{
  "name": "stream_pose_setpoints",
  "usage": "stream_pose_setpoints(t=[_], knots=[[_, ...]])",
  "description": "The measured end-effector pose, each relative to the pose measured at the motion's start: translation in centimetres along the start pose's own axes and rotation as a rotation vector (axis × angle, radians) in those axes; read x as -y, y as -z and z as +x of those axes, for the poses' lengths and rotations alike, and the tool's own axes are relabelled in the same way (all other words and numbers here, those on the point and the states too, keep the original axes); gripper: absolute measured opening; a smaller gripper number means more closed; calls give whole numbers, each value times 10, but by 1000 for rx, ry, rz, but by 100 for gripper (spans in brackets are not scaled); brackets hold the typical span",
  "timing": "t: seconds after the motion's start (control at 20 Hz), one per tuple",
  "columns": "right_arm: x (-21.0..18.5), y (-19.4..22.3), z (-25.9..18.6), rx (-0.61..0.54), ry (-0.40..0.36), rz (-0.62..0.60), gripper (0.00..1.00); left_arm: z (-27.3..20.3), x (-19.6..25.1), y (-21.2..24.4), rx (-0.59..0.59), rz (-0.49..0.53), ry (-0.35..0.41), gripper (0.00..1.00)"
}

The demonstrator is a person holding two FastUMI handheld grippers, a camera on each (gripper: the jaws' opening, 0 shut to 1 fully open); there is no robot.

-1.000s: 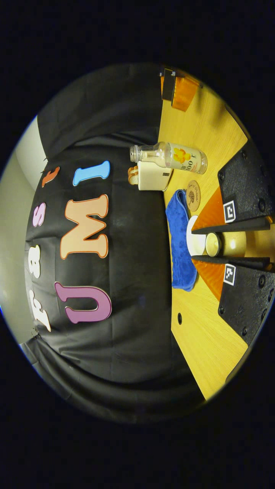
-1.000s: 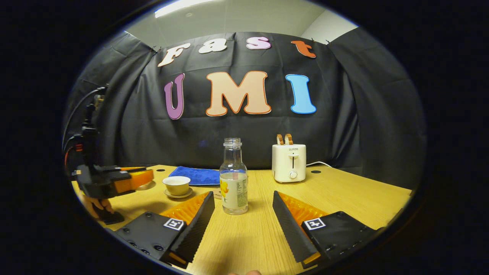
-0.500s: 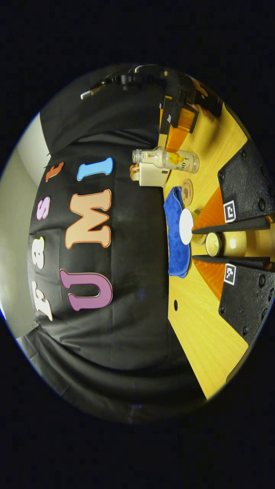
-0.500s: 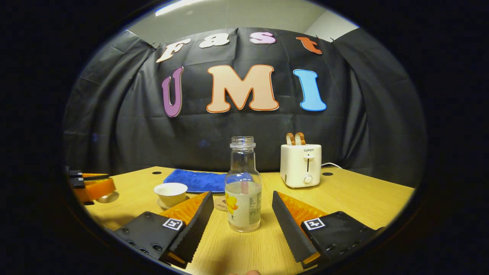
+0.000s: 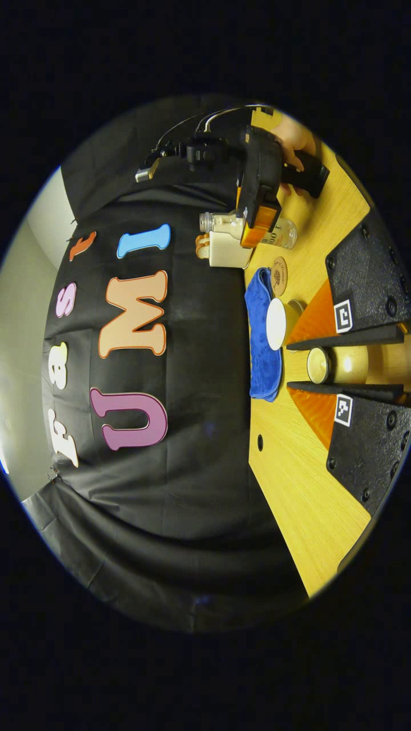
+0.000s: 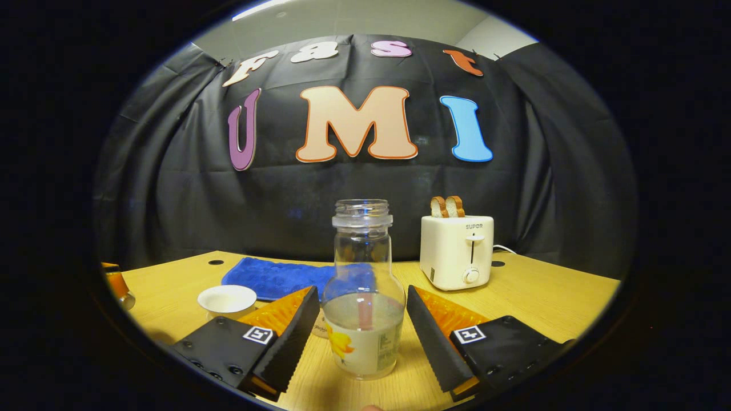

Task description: Open the teacup lid with one hand, grasp the water bottle and pour water into the teacup with the other hand; after pouring, place the water bottle on the coaster and then close the teacup lid.

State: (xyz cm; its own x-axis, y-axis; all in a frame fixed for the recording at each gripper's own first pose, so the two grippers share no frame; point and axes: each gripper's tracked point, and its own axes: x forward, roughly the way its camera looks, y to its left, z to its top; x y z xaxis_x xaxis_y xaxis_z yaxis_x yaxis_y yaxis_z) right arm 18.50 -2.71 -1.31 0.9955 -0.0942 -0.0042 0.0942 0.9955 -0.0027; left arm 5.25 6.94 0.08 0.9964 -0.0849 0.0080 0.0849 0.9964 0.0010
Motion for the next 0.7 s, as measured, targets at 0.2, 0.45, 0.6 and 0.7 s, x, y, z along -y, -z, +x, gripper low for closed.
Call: stream_pose_setpoints(t=[0.2, 0.45, 0.6, 0.7], knots=[[-1, 2, 15, -7, -6, -2, 80, 0, 2, 0, 1, 0, 9, 24], [-8, 2, 22, -11, -29, -59, 72, -1, 3, -1, 1, 1, 17, 24], [-17, -3, 24, 15, -39, -220, 72, 1, 3, 0, 1, 2, 20, 24], [-30, -5, 26, 31, -54, -353, 72, 0, 1, 0, 1, 1, 16, 24]])
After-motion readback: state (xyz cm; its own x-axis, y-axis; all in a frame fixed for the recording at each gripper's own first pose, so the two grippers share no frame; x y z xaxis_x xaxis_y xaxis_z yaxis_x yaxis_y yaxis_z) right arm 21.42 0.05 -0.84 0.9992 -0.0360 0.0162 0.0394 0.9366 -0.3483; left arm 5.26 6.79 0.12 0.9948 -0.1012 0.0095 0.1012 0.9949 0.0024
